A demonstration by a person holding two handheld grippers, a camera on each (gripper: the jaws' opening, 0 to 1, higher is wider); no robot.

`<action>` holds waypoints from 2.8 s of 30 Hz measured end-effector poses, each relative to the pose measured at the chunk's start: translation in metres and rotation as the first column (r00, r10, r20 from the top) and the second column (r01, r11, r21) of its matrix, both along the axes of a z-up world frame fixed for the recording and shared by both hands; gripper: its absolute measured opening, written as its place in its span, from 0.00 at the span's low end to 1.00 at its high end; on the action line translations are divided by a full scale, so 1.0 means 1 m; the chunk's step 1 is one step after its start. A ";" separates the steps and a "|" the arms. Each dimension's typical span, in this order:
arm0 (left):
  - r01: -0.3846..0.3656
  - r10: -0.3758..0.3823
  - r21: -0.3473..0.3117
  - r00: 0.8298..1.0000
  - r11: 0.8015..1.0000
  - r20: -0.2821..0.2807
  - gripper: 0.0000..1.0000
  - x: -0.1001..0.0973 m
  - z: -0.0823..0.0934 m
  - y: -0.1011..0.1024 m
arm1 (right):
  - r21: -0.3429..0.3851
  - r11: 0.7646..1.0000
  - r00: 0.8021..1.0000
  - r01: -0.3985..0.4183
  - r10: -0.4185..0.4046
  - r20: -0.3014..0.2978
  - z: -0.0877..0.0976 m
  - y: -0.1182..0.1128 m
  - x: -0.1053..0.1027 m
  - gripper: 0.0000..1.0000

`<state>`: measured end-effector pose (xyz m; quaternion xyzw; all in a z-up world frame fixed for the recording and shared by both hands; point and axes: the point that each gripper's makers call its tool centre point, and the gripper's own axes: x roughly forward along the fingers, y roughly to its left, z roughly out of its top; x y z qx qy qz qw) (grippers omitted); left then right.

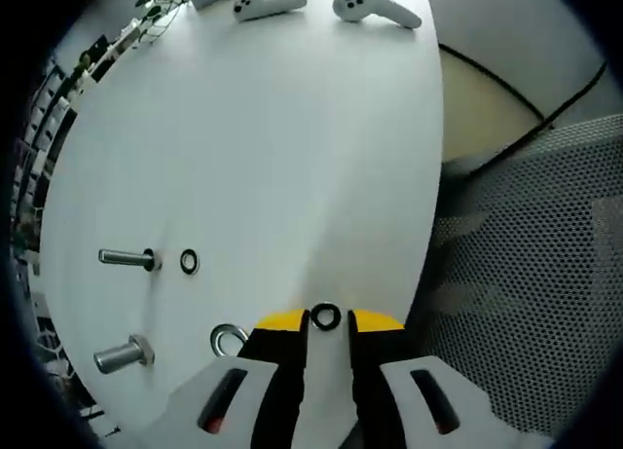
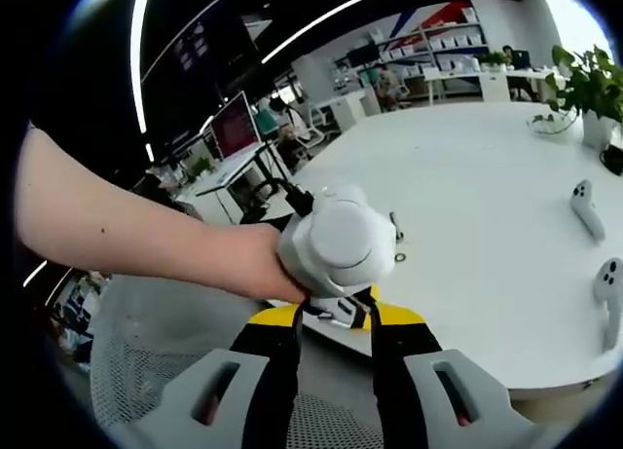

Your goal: Place the washer onto the threaded stud by aligning its center hole with the stud, sliding it down to the base, and recovering from edge contact or off-axis alignment until the washer reaches the visible bottom stop.

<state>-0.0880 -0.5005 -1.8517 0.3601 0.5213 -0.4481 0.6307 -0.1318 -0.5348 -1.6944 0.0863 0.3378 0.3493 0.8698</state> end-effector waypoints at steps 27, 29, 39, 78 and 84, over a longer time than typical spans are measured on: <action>0.065 -0.066 0.053 0.998 0.996 0.013 0.10 0.001 0.000 0.003 | -0.002 1.000 1.000 -0.016 0.015 -0.005 -0.001 0.002 -0.002 0.30; 0.058 -0.061 0.073 0.998 0.996 0.028 0.00 0.001 -0.002 0.006 | -0.002 1.000 1.000 -0.016 0.016 -0.004 -0.001 0.002 -0.001 0.30; -0.093 0.094 -0.022 0.996 0.995 0.014 0.00 0.004 0.002 0.008 | -0.010 1.000 1.000 -0.028 0.027 -0.009 -0.002 0.002 -0.003 0.30; 0.023 -0.015 -0.263 0.999 0.965 0.033 0.19 0.050 0.021 -0.117 | -0.023 0.999 0.999 -0.036 0.036 -0.032 -0.006 0.003 -0.006 0.30; 0.134 -0.121 -0.186 0.989 0.973 0.080 0.19 0.056 0.006 -0.118 | -0.026 0.999 0.999 -0.018 0.017 -0.032 -0.006 0.000 -0.004 0.30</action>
